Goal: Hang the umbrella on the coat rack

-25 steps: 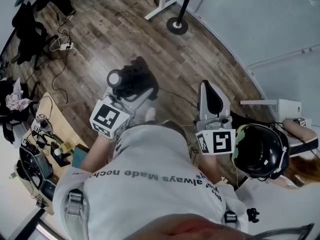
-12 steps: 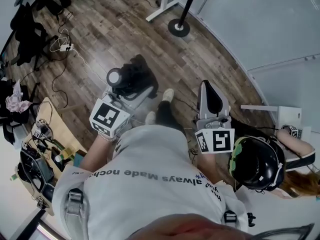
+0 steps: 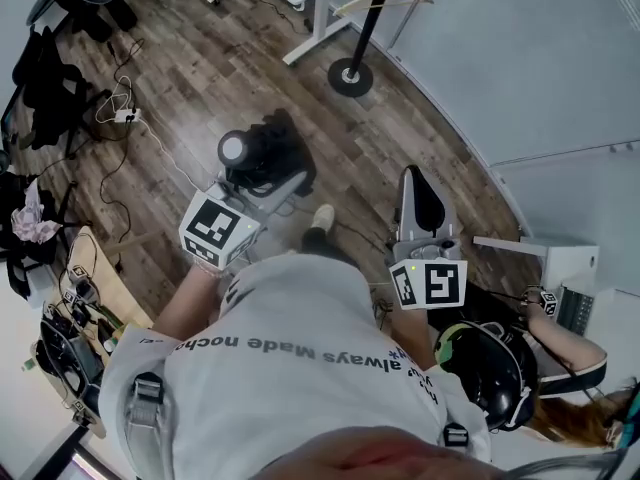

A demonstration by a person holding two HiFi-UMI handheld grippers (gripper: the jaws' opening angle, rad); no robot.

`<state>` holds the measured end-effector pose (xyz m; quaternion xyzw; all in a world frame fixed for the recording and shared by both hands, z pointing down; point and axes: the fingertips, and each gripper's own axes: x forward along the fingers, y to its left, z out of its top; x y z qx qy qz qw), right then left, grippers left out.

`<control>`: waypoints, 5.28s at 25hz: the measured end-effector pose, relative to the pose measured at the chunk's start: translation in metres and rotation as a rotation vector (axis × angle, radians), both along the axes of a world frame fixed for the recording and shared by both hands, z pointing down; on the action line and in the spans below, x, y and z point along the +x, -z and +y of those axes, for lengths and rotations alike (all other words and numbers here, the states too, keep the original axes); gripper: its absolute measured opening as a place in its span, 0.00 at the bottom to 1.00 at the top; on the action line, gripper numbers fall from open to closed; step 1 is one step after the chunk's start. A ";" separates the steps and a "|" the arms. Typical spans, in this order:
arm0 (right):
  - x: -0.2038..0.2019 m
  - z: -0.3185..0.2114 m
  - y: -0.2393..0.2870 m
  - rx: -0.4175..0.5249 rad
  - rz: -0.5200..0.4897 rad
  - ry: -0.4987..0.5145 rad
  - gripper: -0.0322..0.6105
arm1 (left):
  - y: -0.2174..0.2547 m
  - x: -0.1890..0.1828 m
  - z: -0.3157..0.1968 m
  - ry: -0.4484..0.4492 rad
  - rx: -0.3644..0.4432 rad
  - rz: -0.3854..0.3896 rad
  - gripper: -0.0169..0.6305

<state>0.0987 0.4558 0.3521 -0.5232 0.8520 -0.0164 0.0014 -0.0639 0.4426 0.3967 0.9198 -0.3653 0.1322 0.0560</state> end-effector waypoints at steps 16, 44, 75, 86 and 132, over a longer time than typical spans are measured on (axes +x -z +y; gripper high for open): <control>0.041 -0.128 0.006 0.000 0.004 0.019 0.05 | 0.001 0.035 -0.131 0.027 -0.017 0.013 0.47; -0.047 -0.593 0.039 0.028 0.034 -0.048 0.05 | 0.017 -0.023 -0.611 -0.156 -0.047 0.020 0.47; -0.093 -0.728 0.105 0.064 -0.195 0.311 0.22 | 0.014 0.051 -0.717 -0.315 -0.075 -0.052 0.47; -0.079 -0.744 0.103 0.042 -0.212 0.352 0.16 | 0.017 0.077 -0.725 -0.343 -0.072 -0.077 0.47; -0.037 -0.823 0.128 0.227 0.195 0.032 0.09 | -0.005 0.109 -0.821 -0.358 -0.160 -0.213 0.47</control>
